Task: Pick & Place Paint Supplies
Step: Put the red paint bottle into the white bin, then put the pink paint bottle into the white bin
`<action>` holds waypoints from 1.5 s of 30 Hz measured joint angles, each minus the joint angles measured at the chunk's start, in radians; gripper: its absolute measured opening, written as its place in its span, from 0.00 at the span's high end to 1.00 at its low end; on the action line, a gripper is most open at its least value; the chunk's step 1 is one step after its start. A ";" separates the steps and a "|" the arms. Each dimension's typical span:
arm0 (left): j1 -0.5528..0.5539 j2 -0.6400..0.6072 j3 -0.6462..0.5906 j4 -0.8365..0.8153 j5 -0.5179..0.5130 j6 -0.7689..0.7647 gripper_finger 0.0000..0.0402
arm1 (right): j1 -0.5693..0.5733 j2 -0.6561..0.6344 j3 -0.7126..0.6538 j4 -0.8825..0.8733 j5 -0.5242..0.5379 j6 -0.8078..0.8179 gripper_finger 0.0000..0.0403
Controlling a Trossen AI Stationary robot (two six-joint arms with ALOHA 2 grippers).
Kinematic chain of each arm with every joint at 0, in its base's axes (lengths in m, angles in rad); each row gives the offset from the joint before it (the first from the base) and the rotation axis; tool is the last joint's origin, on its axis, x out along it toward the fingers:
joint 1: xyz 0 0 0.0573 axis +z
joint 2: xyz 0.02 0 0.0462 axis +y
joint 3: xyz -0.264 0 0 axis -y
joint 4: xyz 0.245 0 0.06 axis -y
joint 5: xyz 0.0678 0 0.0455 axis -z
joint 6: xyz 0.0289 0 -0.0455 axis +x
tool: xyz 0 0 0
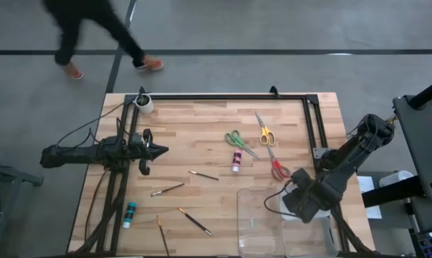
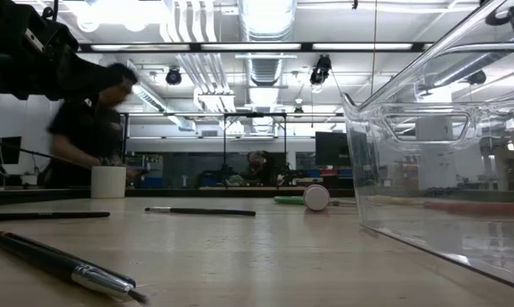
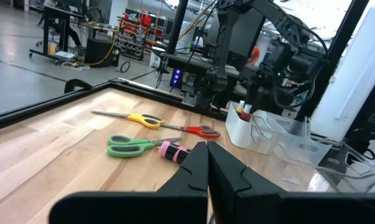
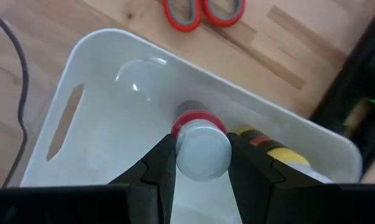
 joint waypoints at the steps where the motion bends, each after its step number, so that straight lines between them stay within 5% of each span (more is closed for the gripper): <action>1: 0.000 0.000 0.000 0.000 0.000 0.000 1.00 | 0.007 0.000 -0.007 0.012 0.007 0.009 0.72; 17: 0.000 0.000 0.000 0.000 0.000 0.000 1.00 | 0.036 -0.006 -0.033 0.026 0.044 0.037 0.72; 27: 0.000 0.000 0.000 0.000 0.000 0.000 1.00 | 0.036 -0.006 -0.062 0.022 0.044 0.036 0.51; 45: 0.000 0.000 0.000 0.000 0.000 0.000 1.00 | 0.036 -0.010 0.028 -0.069 0.062 0.035 0.32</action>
